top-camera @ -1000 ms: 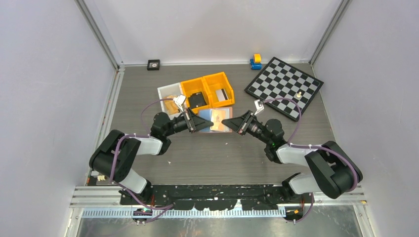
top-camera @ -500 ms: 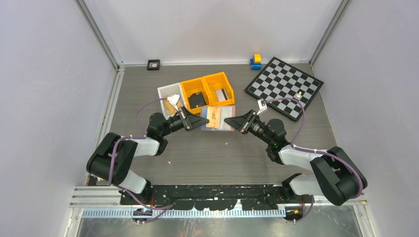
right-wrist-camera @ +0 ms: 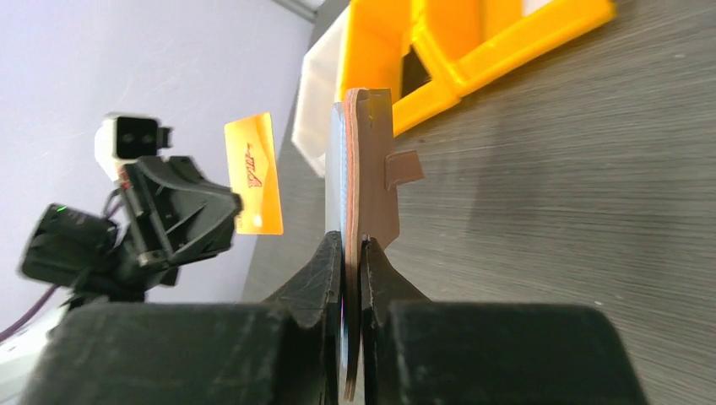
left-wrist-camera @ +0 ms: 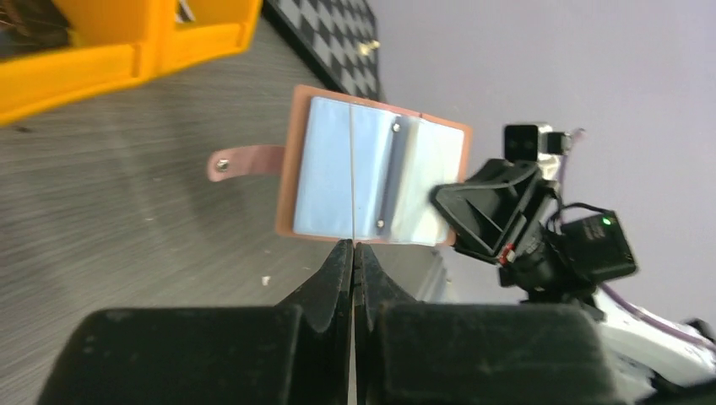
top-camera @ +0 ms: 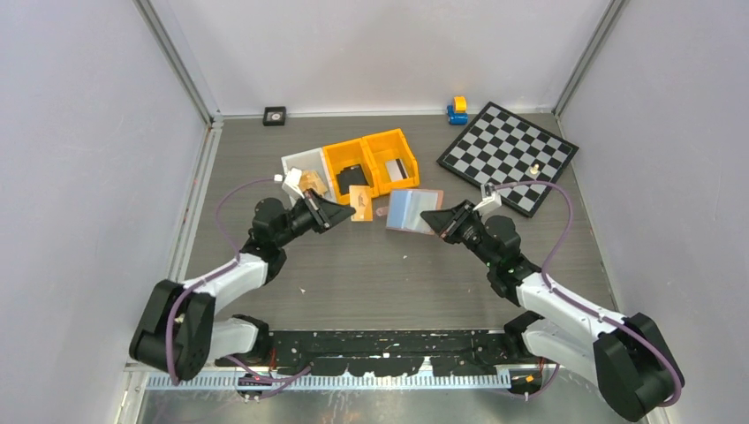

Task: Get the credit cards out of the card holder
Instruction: Place the credit card in the storage box.

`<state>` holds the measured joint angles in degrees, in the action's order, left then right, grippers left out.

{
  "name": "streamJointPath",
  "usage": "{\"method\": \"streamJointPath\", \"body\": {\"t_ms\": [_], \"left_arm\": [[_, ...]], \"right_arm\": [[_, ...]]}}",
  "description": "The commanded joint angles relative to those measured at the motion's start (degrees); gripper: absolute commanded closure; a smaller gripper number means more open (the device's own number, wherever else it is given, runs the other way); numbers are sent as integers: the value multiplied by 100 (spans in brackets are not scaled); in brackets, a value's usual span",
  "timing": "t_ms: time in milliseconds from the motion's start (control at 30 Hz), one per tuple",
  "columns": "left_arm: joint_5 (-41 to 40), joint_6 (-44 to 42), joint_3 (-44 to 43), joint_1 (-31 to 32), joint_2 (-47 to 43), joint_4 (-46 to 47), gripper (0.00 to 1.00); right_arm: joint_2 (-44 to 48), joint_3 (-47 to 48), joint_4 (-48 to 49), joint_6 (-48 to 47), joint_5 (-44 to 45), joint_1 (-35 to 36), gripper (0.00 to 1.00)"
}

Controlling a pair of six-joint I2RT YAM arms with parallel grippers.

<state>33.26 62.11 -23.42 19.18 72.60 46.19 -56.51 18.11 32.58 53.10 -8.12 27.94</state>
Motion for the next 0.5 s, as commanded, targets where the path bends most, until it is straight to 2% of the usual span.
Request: {"method": "streamJointPath", "body": {"t_ms": [0,100,233,333,467], "left_arm": [[-1368,-1334,-526,-28,-746,-2342,100],[-2307,-1652,-825,-28,-964,-3274,100],[-3537,-1986,-1642,-28,-866,-4854,100],[-4036,-2146,-1983,-64,-675,-5094,100],[-4216,-2414,-2373,-288,-219,-5041,100]], "right_arm": [[192,139,-489,-355,728,-17,99],[69,146,-445,-357,722,-17,100],[28,143,-366,-361,645,-17,100],[184,85,-333,-408,681,-17,100],[404,-32,-205,-449,697,-19,99]]}}
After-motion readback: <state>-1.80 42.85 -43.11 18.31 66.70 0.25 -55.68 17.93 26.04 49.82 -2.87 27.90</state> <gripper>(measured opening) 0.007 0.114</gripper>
